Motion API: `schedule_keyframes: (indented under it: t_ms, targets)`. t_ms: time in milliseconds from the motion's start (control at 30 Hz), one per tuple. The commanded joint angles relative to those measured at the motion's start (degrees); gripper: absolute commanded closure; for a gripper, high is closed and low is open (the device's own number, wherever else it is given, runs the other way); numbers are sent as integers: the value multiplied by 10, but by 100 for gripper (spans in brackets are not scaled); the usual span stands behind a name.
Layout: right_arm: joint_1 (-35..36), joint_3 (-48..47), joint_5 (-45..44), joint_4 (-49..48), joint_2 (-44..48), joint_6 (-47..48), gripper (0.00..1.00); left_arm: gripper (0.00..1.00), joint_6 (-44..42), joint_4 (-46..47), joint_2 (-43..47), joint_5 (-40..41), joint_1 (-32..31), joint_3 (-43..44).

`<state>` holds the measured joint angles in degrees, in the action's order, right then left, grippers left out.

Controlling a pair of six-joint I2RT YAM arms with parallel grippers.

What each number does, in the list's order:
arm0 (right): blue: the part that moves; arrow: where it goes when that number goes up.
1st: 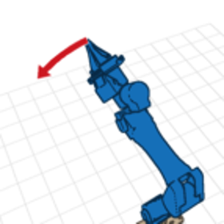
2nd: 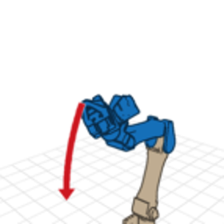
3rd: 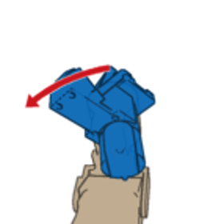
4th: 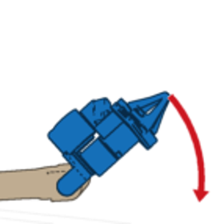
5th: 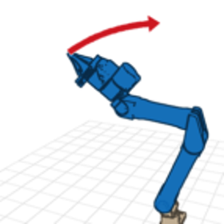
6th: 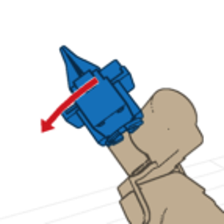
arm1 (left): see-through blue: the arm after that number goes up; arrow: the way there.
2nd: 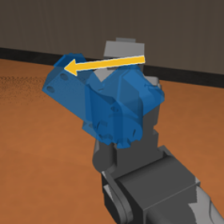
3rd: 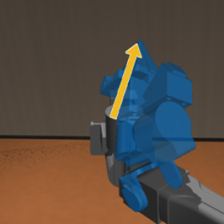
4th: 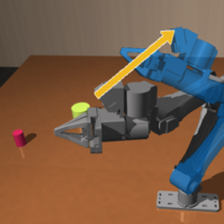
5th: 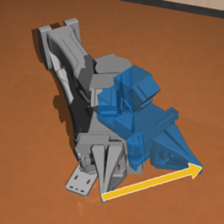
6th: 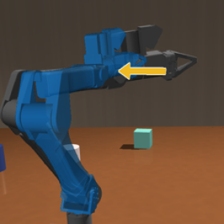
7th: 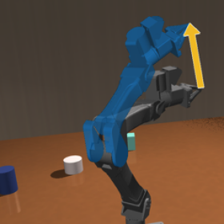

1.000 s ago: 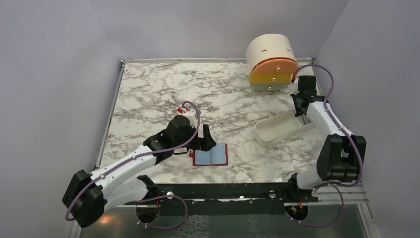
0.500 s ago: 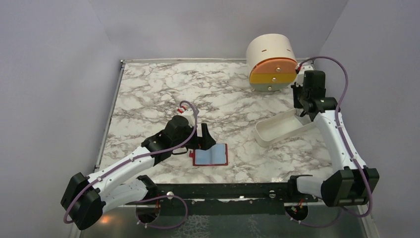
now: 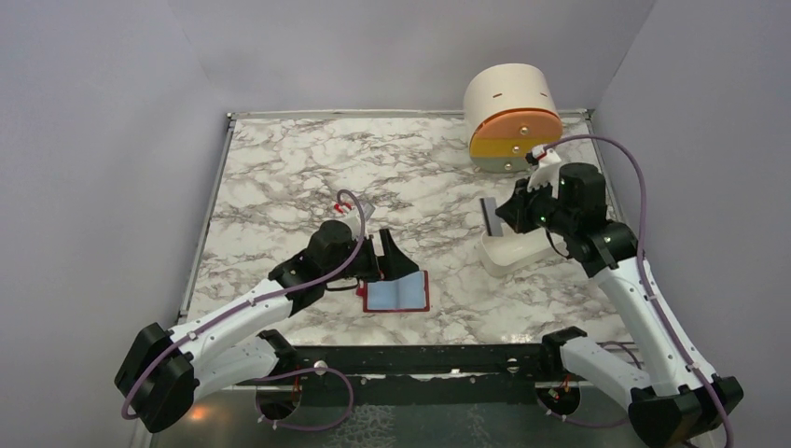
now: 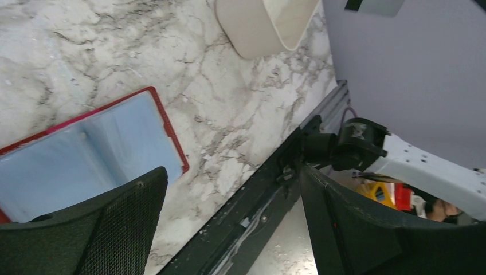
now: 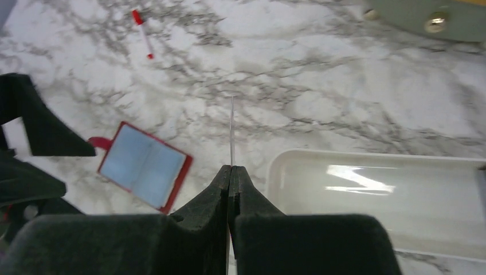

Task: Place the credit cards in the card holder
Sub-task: Pick up the credit card from the storage box.

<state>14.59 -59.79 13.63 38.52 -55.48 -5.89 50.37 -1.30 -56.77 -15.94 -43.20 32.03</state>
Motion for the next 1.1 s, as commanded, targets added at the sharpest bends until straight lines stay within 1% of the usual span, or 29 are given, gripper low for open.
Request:
schedule_keyframes:
  t_ms: [0, 67, 167, 300, 467, 600, 800, 933, 1067]
  targets:
    - [42, 62, 127, -88, 33, -109, 99, 13, 122, 182, 15, -85, 1, -42]
    - [51, 96, 171, -135, 47, -154, 99, 13, 141, 208, 15, -78, 0, -46]
    - [59, 149, 215, -214, 75, -227, 99, 16, 144, 213, 18, -61, 0, -43]
    - [59, 206, 248, -317, 108, -319, 99, 25, 163, 244, 25, -56, 0, -49]
    - [61, 269, 261, -423, 135, -418, 99, 27, 180, 295, 23, -64, 0, -51]
    - [63, 297, 261, -463, 145, -458, 99, 31, 186, 325, 8, -83, 0, -46]
    - [65, 341, 278, -555, 146, -532, 99, 36, 190, 331, -13, -89, 0, -41]
    - [71, 355, 282, -581, 135, -553, 99, 36, 195, 335, -21, -93, 0, -38]
    - [76, 365, 283, -610, 129, -572, 99, 40, 201, 336, -28, -98, -2, -33]
